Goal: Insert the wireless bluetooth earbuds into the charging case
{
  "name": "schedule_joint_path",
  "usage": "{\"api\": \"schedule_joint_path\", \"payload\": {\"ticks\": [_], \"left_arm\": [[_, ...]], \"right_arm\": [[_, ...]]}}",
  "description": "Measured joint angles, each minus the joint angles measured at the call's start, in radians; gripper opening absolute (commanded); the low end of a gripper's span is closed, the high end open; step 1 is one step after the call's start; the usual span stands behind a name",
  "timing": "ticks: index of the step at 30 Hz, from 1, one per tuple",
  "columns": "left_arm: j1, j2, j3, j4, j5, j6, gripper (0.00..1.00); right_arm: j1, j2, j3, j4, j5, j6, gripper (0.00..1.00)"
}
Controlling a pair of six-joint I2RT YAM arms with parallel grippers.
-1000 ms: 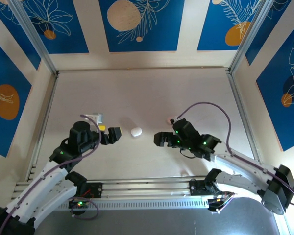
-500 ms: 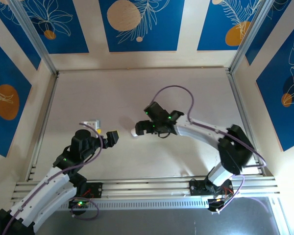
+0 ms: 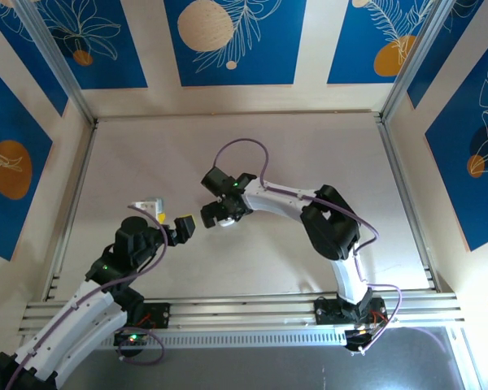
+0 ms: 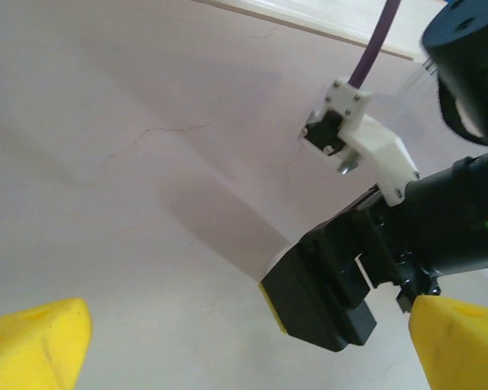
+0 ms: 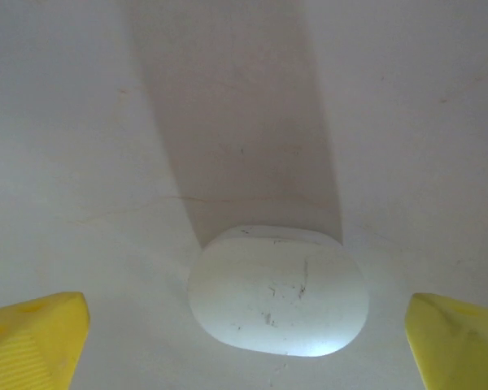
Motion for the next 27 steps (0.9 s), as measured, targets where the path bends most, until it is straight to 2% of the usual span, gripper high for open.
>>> {"api": "schedule_joint_path", "payload": {"ticks": [11, 27], "left_arm": [[0.0, 0.0, 0.0, 0.0, 0.0, 0.0, 1.0], [0.0, -0.005, 0.0, 0.0, 0.0, 0.0, 1.0]], "right_arm": [[0.0, 0.104, 0.103, -0.073, 0.007, -0.013, 0.84], [-0.008, 0.136, 0.14, -0.129, 0.042, 0.039, 0.65]]}}
